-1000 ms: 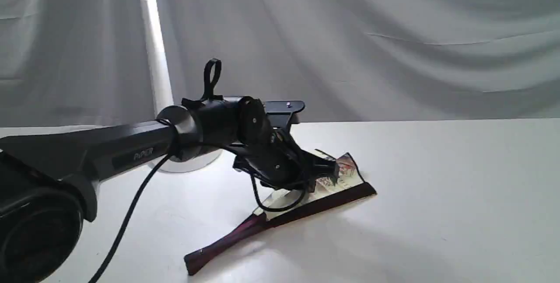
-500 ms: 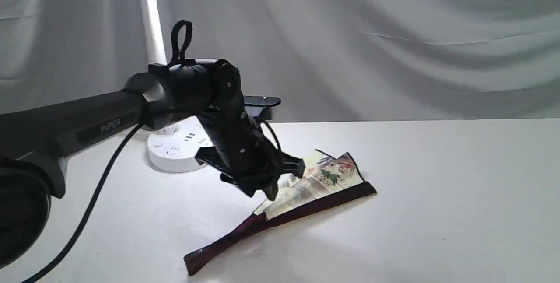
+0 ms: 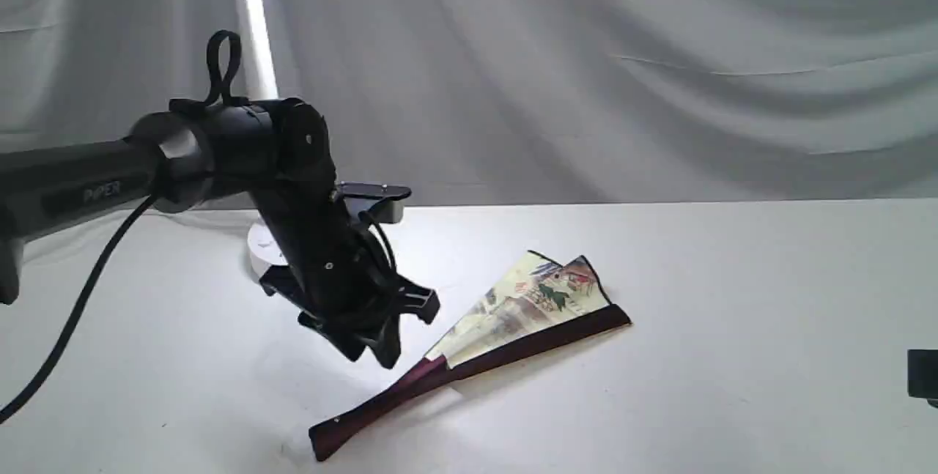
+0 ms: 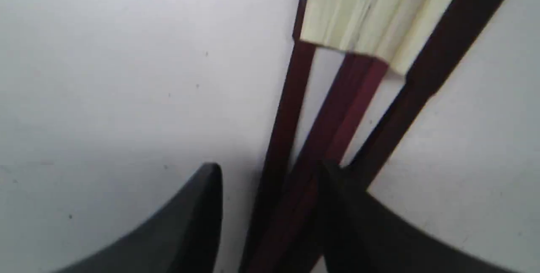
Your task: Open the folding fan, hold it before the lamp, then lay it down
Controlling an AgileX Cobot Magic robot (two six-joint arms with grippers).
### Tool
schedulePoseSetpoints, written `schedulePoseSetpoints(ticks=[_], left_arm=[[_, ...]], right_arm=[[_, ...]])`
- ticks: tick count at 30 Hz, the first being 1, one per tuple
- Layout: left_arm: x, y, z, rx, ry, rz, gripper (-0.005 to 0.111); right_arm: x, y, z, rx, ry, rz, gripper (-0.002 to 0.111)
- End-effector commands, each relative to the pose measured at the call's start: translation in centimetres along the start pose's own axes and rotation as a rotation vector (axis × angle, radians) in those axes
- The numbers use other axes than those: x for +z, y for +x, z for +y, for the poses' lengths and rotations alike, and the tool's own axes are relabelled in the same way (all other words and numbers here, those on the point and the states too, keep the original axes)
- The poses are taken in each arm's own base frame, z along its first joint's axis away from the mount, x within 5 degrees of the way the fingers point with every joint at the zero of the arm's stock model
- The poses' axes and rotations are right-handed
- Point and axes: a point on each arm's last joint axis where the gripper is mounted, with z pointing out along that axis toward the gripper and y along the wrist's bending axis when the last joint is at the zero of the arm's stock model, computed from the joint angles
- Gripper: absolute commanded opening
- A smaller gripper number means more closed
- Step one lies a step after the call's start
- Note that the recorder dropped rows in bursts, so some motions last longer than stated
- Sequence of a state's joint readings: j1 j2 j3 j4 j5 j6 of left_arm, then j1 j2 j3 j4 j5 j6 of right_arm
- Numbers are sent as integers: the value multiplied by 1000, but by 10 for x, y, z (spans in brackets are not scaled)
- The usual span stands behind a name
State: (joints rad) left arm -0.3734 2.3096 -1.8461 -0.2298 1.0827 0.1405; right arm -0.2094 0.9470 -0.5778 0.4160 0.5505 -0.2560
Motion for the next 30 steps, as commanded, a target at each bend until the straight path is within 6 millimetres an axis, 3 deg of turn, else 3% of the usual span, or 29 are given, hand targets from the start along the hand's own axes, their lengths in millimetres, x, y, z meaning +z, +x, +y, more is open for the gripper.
schedulePoseSetpoints(ticks=[1, 6, 11, 17, 25, 30], left_arm=[[-1, 11, 5, 8, -15, 4, 37], [7, 28, 19, -30, -24, 39, 37], [1, 38, 33, -97, -26, -8, 37], [-2, 46, 32, -102, -33, -11, 37], [18, 66, 34, -160, -31, 49, 37], [26, 70, 22, -195, 26, 45, 37]], right_arm=[[0, -1, 0, -7, -2, -10, 0], [0, -1, 0, -6, -3, -10, 0], [0, -1, 0, -6, -3, -10, 0], [0, -1, 0, -6, -3, -10, 0], [0, 1, 1, -7, -8, 10, 0], [0, 1, 1, 0, -12, 9, 0]])
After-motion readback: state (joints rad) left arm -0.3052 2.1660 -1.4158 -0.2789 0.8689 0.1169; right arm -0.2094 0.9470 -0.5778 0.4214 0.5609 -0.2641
